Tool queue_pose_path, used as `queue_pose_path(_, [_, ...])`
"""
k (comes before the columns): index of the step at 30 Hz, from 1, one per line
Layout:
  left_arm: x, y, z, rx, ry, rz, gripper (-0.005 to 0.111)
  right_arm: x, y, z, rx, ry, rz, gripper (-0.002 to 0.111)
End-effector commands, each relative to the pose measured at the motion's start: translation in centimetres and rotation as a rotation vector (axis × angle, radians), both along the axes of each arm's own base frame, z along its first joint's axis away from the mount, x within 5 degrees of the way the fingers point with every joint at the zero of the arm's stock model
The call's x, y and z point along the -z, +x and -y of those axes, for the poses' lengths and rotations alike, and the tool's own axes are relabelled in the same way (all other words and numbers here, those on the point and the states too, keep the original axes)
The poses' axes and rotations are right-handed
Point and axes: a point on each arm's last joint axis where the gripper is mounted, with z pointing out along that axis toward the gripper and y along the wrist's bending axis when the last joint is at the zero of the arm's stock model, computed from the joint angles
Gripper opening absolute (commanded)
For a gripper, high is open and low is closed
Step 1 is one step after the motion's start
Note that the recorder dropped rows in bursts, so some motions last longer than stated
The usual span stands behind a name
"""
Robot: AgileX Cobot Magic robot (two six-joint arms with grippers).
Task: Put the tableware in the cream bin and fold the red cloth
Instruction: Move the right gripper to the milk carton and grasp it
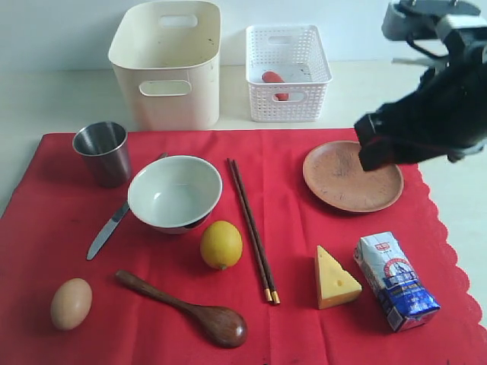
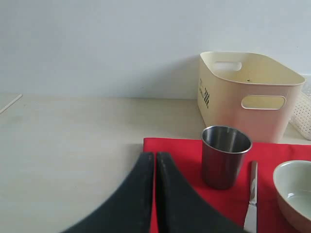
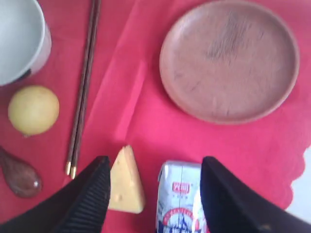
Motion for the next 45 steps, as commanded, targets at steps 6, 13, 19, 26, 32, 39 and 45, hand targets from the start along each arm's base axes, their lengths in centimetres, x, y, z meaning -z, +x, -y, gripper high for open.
queue_pose_path(6, [-0.1, 0.0, 0.0, -0.002, -0.006, 0.007, 0.004, 5.9, -4.2, 0.6, -0.063, -0.078, -0.149, 0.066])
queue_pose_path(13, [-0.1, 0.0, 0.0, -0.002, -0.006, 0.007, 0.004, 6.8, -4.3, 0.9, -0.058, -0.086, -0.116, 0.073])
queue_pose_path(19, [-0.1, 0.0, 0.0, -0.002, -0.006, 0.007, 0.004, 7.8, -4.6, 1.4, -0.061, -0.106, -0.095, 0.073])
queue_pose_path(26, [-0.1, 0.0, 0.0, -0.002, -0.006, 0.007, 0.004, 8.7, -4.5, 1.4, -0.053, -0.113, -0.099, 0.073])
queue_pose_path(32, [-0.1, 0.0, 0.0, -0.002, -0.006, 0.007, 0.004, 10.9, -3.8, 1.1, -0.042, -0.142, -0.13, 0.073])
queue_pose_path(39, [-0.1, 0.0, 0.0, -0.002, -0.006, 0.007, 0.004, 13.2, -3.2, 1.0, -0.073, -0.211, -0.17, 0.073])
queue_pose_path(45, [-0.1, 0.0, 0.0, -0.002, -0.006, 0.007, 0.004, 13.7, -3.0, 1.1, -0.095, -0.243, -0.173, 0.058])
